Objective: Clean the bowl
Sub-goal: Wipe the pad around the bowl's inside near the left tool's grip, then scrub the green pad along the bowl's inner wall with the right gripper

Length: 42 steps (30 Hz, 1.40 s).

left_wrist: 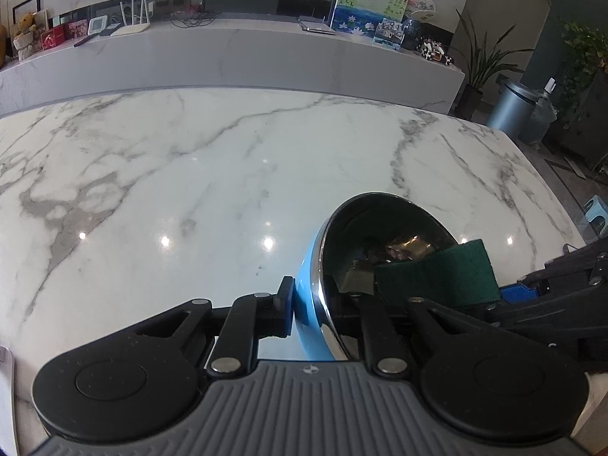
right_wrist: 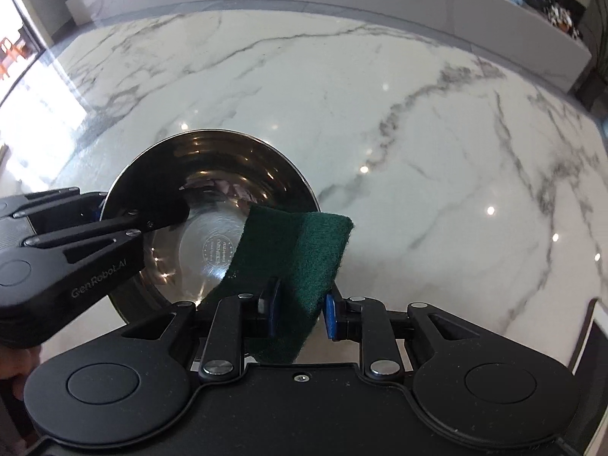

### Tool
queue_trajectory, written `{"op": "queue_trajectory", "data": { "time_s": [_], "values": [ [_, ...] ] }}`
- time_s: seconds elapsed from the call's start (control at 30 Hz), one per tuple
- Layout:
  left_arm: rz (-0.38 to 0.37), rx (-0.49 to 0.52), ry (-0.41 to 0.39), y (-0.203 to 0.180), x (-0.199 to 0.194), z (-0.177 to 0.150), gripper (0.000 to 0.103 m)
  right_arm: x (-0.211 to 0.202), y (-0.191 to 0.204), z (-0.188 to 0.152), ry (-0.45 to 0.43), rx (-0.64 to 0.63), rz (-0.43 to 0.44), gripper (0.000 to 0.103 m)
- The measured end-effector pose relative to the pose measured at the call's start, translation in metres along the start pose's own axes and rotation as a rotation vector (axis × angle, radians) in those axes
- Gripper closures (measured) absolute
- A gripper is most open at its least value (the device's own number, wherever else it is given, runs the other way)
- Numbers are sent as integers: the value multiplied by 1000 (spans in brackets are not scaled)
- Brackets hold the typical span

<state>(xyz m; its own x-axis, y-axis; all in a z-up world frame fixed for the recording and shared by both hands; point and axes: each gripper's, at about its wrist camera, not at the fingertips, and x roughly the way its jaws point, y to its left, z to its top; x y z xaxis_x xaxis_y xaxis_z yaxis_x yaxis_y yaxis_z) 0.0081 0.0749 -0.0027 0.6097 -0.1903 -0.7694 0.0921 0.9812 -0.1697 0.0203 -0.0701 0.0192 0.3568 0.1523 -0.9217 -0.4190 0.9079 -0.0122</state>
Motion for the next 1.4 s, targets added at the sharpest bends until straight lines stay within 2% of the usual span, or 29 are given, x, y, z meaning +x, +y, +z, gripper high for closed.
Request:
{"op": "queue_trajectory", "data": {
  "time_s": [0.2,0.33,0.53,0.8,0.9,1.0,1.17,1.4],
  "values": [
    [13,7,13,1,2,0,89,2,19,6,-61,-221,-104,82],
    [27,41,24,-1,2,-1,90,0,18,8,-60,-228,-98,82],
    [34,35,27,-3,2,-2,90,-4,3,13,-28,-83,-32,82],
    [35,24,34,-1,2,-2,89,-6,-25,5,108,253,149,82],
    [34,29,33,-2,1,-2,89,-5,-29,1,114,287,173,82],
    [31,35,31,-3,1,-2,90,-6,-22,0,92,234,133,82],
    [7,24,26,0,0,-1,90,-5,1,1,30,16,9,82],
    [-3,1,10,5,-3,2,90,-3,24,-2,-75,-293,-118,82]
  ]
}}
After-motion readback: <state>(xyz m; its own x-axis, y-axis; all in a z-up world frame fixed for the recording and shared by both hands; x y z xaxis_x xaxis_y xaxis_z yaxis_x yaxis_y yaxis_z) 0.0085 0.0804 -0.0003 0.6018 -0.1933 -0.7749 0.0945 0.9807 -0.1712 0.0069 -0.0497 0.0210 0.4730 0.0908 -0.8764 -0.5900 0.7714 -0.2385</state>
